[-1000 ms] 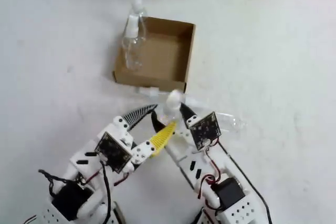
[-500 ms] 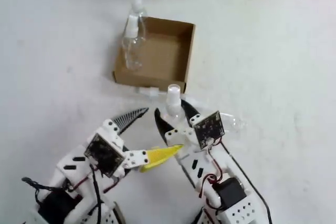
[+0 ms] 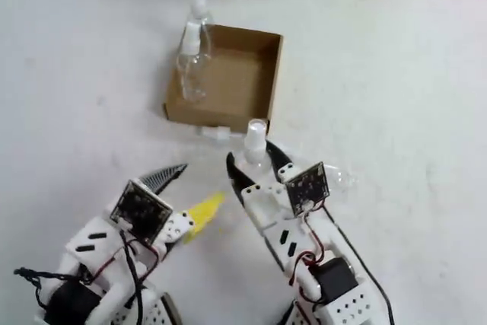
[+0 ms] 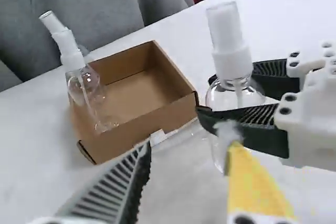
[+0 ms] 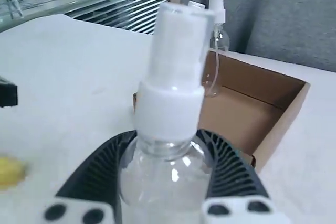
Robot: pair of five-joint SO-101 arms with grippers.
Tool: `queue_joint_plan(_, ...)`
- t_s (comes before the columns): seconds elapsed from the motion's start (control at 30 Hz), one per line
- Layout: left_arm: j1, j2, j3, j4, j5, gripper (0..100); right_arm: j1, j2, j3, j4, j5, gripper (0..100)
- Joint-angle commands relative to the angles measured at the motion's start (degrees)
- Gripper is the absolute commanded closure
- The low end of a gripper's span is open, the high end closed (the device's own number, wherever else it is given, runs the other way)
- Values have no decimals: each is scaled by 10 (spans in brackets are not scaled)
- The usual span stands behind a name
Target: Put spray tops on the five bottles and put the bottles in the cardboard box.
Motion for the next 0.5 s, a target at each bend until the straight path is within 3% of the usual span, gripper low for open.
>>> queue_joint_plan(0.0, -44, -1, -20, -4, -6, 984, 22, -5, -7, -15, -2, 983)
queue_joint_plan(0.07, -72, -1, -19, -10, -6, 941, 30, -5, -7, -15, -2, 983)
queue_joint_plan(0.2, -133, -1, -10, -24, -5, 970, 50, -6, -10, -22, -2, 983)
queue_joint_plan(0.47, -232, -1, 143, -129, -4, 977, 106, -2, -72, -91, -2, 983)
